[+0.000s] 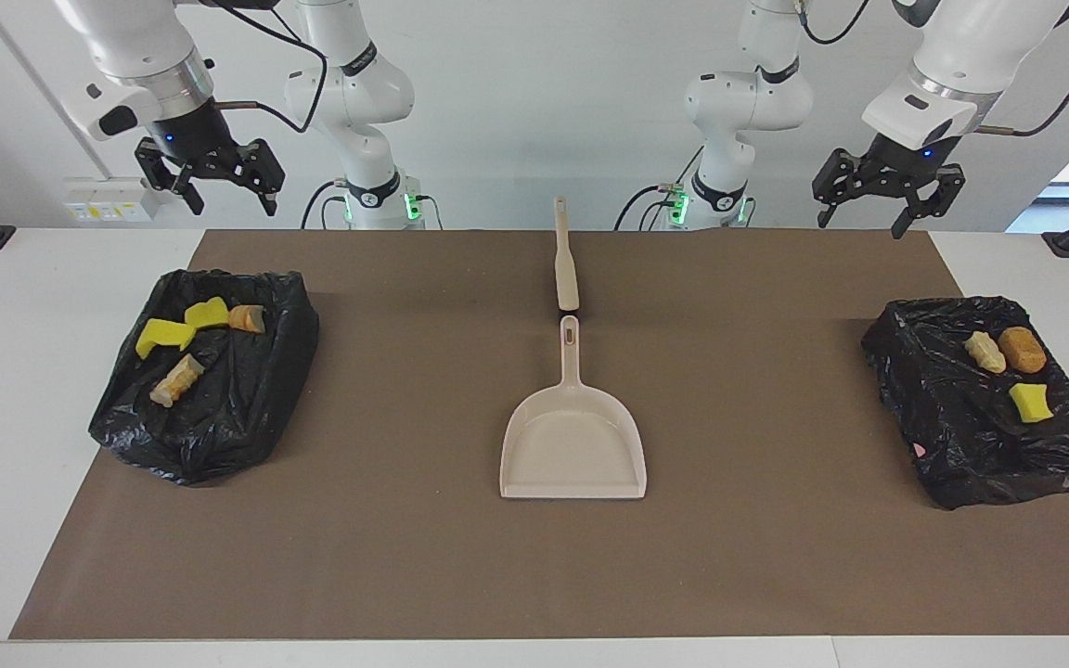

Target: Sweep and dump trash in bin

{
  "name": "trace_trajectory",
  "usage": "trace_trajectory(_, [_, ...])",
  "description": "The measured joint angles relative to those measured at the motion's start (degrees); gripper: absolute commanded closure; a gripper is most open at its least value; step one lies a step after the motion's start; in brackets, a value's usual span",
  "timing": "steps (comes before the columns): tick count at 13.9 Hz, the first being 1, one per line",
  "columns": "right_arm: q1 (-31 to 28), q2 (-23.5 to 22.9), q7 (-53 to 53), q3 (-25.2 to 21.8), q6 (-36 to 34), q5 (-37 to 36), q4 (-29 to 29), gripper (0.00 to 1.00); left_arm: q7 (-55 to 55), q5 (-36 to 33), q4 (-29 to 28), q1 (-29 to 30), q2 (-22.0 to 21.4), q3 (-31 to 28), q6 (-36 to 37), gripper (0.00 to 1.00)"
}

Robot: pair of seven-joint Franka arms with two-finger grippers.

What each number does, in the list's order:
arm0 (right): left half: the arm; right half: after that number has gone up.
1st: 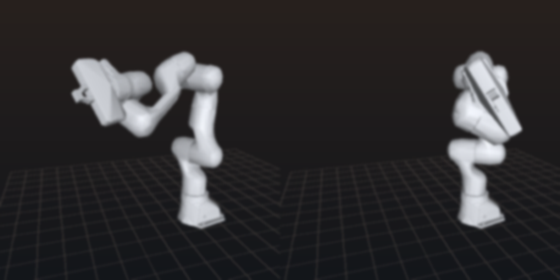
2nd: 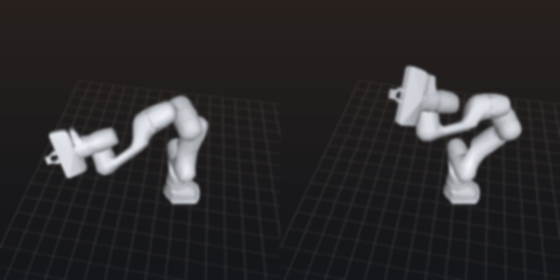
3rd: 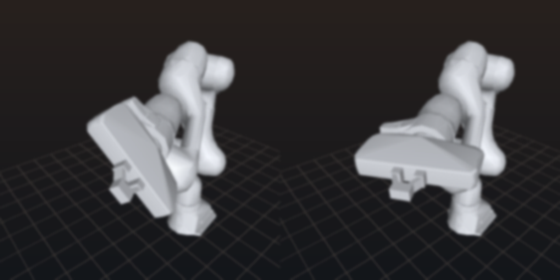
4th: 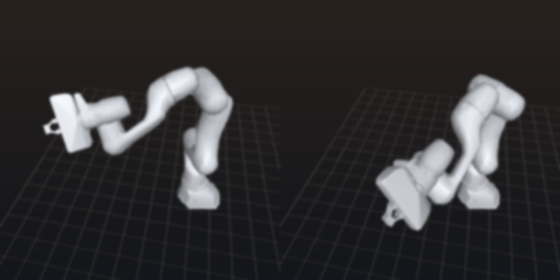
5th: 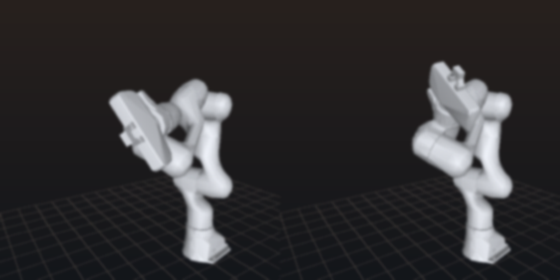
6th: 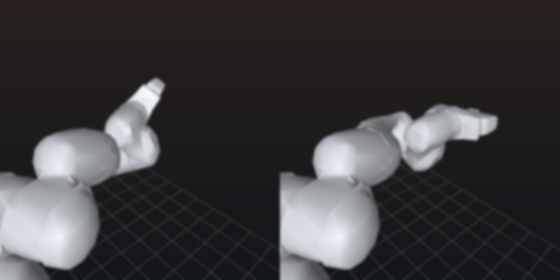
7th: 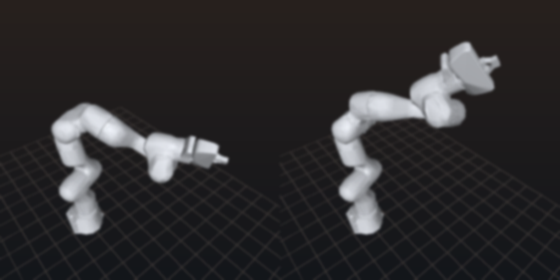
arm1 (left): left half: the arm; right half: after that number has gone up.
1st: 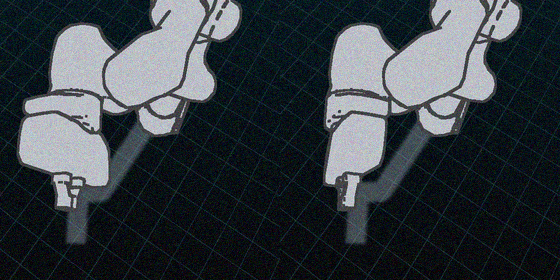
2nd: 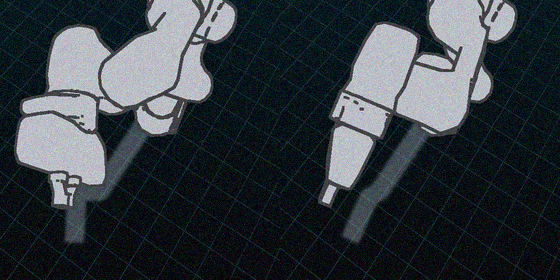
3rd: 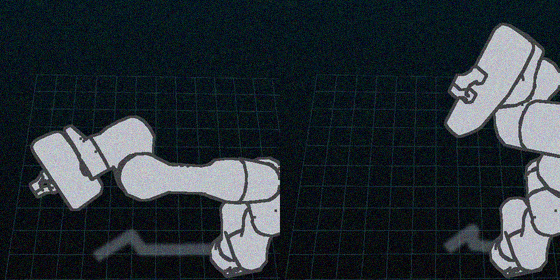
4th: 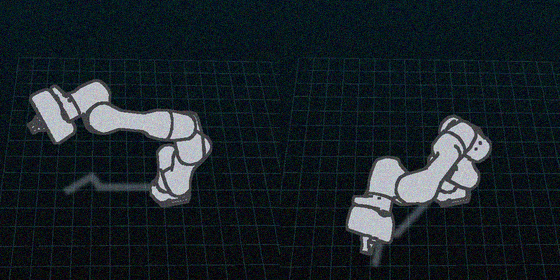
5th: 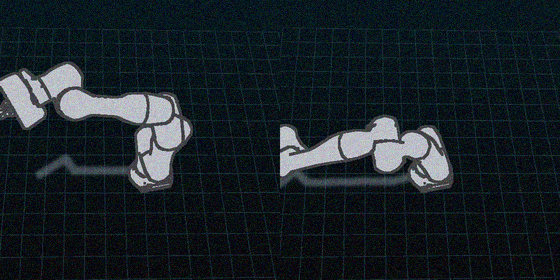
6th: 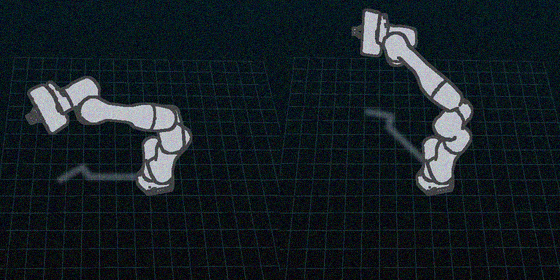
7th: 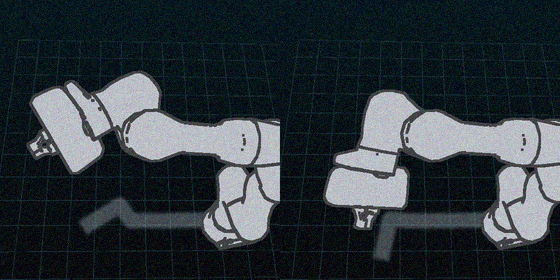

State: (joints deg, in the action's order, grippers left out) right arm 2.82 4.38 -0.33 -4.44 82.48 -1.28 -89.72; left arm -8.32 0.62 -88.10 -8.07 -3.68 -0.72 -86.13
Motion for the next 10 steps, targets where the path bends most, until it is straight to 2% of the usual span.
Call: trace_trajectory(10, [0.0,0.0,0.0,0.0,0.0,0.0,0.0,0.00,0.2,0.0,0.1,1.4,0.0,-0.5,0.6,0.00])
